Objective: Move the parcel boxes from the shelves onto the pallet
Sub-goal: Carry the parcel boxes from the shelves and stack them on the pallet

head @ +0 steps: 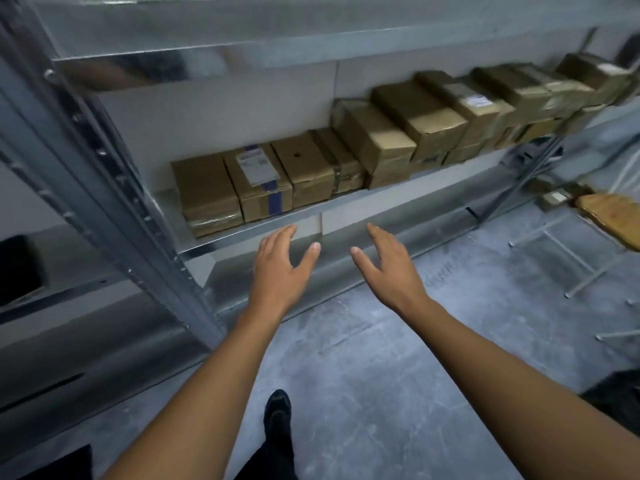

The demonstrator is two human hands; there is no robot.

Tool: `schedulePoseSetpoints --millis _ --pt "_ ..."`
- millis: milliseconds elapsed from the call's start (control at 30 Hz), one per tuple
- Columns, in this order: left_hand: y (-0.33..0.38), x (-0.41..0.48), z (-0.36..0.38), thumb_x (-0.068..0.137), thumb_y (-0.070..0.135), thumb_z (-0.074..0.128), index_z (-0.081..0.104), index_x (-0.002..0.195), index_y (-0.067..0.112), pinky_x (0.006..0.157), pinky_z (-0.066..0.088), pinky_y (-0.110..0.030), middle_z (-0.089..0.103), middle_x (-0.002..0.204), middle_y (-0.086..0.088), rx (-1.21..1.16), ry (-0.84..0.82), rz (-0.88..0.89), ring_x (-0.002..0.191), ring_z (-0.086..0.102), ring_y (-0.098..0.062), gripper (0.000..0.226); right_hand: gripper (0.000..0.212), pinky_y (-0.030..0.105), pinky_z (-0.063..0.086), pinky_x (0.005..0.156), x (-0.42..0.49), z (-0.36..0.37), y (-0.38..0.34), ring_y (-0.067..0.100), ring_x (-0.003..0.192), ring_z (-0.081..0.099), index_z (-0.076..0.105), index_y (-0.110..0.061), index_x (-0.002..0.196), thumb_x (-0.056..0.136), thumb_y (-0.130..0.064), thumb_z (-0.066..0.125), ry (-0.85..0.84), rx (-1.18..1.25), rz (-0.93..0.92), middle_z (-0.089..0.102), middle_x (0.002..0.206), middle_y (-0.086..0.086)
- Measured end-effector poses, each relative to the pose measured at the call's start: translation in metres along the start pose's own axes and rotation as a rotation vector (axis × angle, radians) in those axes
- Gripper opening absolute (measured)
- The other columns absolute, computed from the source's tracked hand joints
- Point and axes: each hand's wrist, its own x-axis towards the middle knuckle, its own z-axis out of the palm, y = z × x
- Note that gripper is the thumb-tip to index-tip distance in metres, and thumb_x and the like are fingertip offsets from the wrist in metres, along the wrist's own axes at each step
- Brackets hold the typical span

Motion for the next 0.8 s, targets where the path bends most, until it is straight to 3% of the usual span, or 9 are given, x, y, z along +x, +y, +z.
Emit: schedulePoseSetpoints --millis 267,400,633,800 --pt "0.039 0.119 0.043 0.099 0.064 0.053 0.043 0.155 0.029 0.121 0.035 -0.051 0.038 0.163 0.002 -0.042 -0.119 0.067 0.151 0.034 -0.021 0.067 0.072 0.044 0.025 0.128 0.090 -0.041 0.029 0.020 0.158 0.025 0.031 -0.022 0.165 0.105 -0.059 0.047 0.125 -0.036 0.138 0.034 0.170 0.001" --pt "0.068 0.163 0.071 0.099 0.059 0.057 0.044 0.155 0.024 0.119 0.037 -0.045 0.043 0.160 -0.002 -0.096 -0.129 0.091 0.148 0.039 -0.021 0.067 0.070 0.047 0.028 0.127 0.118 -0.055 0.044 0.020 0.157 0.027 0.032 -0.021 0.164 0.105 -0.056 0.048 0.166 -0.025 0.159 0.035 0.169 0.002" --pt "0.109 0.233 0.143 0.101 0.053 0.057 0.040 0.156 0.017 0.112 0.033 -0.031 0.040 0.162 -0.006 -0.234 -0.039 -0.071 0.147 0.040 -0.024 0.069 0.068 0.045 0.029 0.127 0.165 -0.079 0.090 0.018 0.157 0.029 0.035 -0.022 0.163 0.105 -0.056 0.047 0.212 0.013 0.161 0.039 0.167 0.000" --pt "0.129 0.269 0.189 0.101 0.053 0.058 0.041 0.156 0.013 0.118 0.033 -0.038 0.042 0.160 -0.011 -0.283 0.106 -0.230 0.146 0.041 -0.029 0.070 0.067 0.039 0.025 0.127 0.198 -0.099 0.123 0.018 0.156 0.029 0.038 -0.020 0.161 0.105 -0.055 0.047 0.168 0.003 0.095 0.041 0.165 0.000"
